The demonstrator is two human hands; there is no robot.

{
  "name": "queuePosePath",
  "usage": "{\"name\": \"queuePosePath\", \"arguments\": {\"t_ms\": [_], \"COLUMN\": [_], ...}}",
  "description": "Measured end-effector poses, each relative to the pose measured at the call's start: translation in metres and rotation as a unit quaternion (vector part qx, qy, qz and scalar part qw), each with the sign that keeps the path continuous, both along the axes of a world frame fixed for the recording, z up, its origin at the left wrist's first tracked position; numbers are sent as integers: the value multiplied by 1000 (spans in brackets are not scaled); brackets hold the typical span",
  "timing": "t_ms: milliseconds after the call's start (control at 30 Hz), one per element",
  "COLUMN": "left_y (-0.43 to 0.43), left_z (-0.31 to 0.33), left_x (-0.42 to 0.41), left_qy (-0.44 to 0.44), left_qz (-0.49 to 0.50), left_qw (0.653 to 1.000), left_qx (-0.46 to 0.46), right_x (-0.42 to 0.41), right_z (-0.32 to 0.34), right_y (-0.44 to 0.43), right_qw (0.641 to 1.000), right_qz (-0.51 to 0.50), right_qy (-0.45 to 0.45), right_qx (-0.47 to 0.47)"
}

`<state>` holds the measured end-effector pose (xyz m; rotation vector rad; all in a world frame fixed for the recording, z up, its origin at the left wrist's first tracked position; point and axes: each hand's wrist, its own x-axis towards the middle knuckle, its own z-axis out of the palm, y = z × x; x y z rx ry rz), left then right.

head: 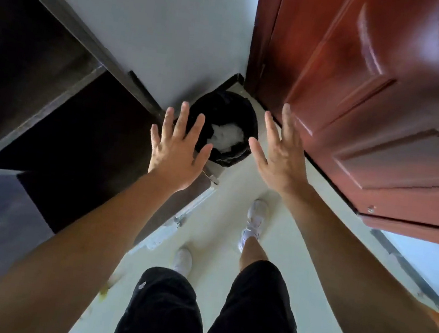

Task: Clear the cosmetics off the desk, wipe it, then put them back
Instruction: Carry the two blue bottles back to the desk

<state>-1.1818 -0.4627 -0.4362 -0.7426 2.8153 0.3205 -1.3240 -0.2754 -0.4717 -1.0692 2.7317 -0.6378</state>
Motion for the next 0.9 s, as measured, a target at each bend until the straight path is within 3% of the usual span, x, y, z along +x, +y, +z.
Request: {"name": "queuePosePath", "arguments": {"t_ms": [267, 567, 733, 900], "left_y": [46, 270, 423, 591], "left_z": [140, 297, 314, 284], "left_x": [34, 21, 40, 79], "left_qy": [149, 328, 362, 303], "left_qz": [-189, -354, -431, -460], "left_qw": [968, 876, 827, 834], "left_qx": [-65, -9, -1, 33], "right_x": [121, 183, 239, 314], "right_z": [136, 297, 311, 293], "right_y": [88, 313, 465, 622], "right_qw": [979, 904, 863, 837], "right_qz": [-172, -357, -442, -512], "right_qy": [91, 228, 242, 193], "right_qx": [-58, -48, -45, -19]}}
